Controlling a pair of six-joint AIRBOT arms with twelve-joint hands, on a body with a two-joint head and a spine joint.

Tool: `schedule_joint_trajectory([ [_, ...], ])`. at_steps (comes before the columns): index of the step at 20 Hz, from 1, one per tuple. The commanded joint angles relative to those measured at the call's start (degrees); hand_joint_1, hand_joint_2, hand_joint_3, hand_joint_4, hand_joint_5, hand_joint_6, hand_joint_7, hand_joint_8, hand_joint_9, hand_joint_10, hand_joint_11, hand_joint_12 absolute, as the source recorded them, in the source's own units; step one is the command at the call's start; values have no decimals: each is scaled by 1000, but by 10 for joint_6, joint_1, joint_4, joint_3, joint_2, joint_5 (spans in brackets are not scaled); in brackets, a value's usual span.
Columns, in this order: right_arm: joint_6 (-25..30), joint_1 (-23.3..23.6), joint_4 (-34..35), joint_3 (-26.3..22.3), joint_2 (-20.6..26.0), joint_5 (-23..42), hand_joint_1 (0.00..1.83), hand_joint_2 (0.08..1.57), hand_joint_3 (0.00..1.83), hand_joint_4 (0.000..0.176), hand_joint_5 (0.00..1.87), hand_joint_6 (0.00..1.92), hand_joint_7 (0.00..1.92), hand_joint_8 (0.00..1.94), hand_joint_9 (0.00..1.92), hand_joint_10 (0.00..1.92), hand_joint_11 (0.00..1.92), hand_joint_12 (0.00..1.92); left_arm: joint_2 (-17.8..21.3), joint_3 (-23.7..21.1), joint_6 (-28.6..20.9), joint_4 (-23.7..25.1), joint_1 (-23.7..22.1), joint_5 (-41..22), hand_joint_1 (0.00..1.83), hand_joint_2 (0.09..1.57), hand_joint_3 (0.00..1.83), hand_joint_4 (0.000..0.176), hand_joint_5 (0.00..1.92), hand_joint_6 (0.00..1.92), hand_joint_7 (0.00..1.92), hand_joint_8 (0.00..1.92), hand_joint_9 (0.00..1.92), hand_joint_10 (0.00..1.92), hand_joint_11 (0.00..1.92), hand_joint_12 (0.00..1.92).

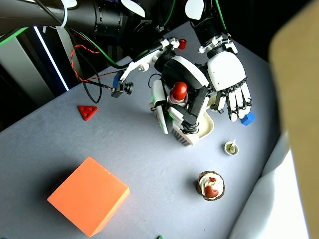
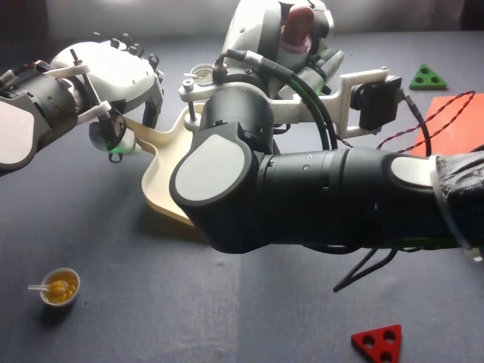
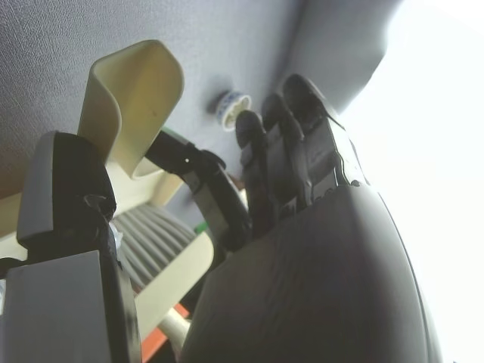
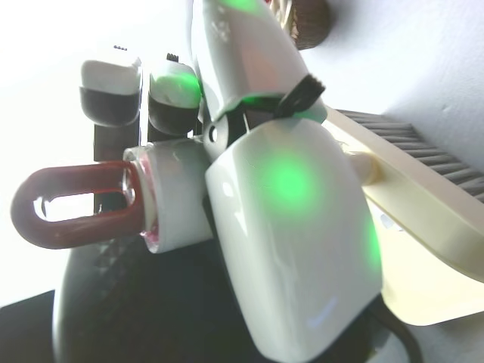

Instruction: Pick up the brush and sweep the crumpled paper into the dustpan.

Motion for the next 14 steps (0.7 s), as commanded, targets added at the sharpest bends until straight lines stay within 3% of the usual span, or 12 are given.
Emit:
schedule_joint_trajectory([
  [1, -1, 2, -68, 4, 0, -25, 1642, 1152, 3, 176, 1067, 1921, 1145, 1941, 1168, 1921, 1130, 1921, 2, 2, 1, 17, -6, 53, 1120, 1105, 2, 0, 1008, 931, 318, 0, 197, 0, 5, 448],
  [9, 68, -4, -106, 40, -26, -33, 1640, 1153, 0, 176, 1062, 1921, 1144, 1941, 1175, 1921, 1130, 1921, 4, -2, 1, 15, -7, 53, 1162, 1080, 0, 0, 1062, 839, 343, 3, 222, 3, 22, 470],
  [14, 123, -1, -128, 54, -32, -33, 1629, 1160, 2, 176, 1044, 1921, 1140, 1941, 1152, 1921, 1096, 1921, 5, -5, 1, 13, -8, 53, 1144, 1091, 1, 0, 1037, 881, 349, 0, 225, 1, 43, 474],
])
